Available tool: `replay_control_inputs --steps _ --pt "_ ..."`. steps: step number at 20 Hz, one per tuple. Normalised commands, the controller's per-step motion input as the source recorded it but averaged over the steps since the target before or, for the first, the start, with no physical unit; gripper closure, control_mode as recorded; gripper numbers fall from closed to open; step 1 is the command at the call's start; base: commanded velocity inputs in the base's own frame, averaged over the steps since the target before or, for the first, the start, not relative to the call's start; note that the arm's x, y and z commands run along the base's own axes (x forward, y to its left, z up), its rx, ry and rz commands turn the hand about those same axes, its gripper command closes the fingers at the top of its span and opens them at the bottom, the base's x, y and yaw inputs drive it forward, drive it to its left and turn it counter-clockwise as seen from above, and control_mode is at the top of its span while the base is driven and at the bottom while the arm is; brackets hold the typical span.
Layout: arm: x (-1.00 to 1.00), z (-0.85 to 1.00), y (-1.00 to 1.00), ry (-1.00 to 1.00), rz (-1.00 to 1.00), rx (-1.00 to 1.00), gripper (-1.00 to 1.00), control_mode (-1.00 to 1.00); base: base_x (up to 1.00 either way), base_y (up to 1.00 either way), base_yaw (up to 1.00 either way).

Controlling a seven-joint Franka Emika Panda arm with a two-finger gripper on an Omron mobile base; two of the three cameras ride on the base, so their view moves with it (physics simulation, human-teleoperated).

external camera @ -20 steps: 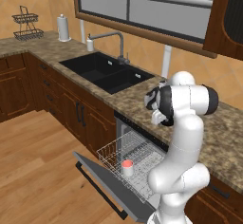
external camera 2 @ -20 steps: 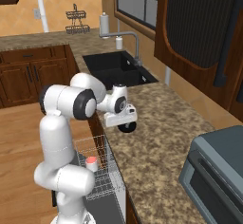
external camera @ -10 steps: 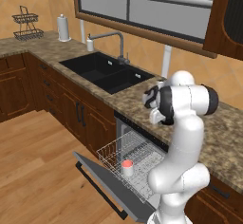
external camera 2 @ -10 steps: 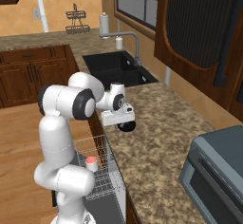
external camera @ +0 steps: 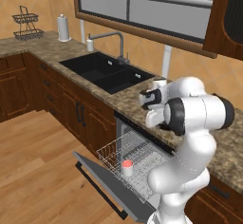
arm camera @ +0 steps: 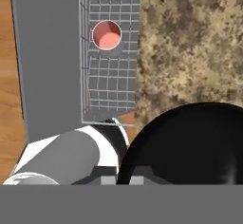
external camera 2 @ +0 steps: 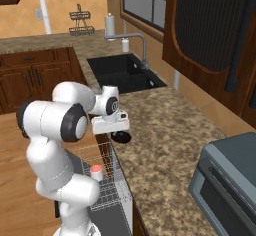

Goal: Pick up the cup and bowl from the counter, place them in the dishwasher, and close the dishwasher door.

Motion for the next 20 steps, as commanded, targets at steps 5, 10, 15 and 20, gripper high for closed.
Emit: replay_control_inputs --steps 5,10,15,20 --pt "-1.00 0.00 0.87 0.05 0.00 0.01 1.00 -1.00 0.00 0.00 0.00" --pt "-0.60 -0.10 0.86 0.08 -0.03 0.00 1.00 -1.00 0.00 0.00 0.00" --pt "0.04 -0.59 0.87 -0.02 0.00 0.04 1.00 -1.00 0.00 0.00 0.00" --pt "0.67 -0.37 0.85 0.00 0.00 0.00 1.00 -1.00 0.00 0.00 0.00"
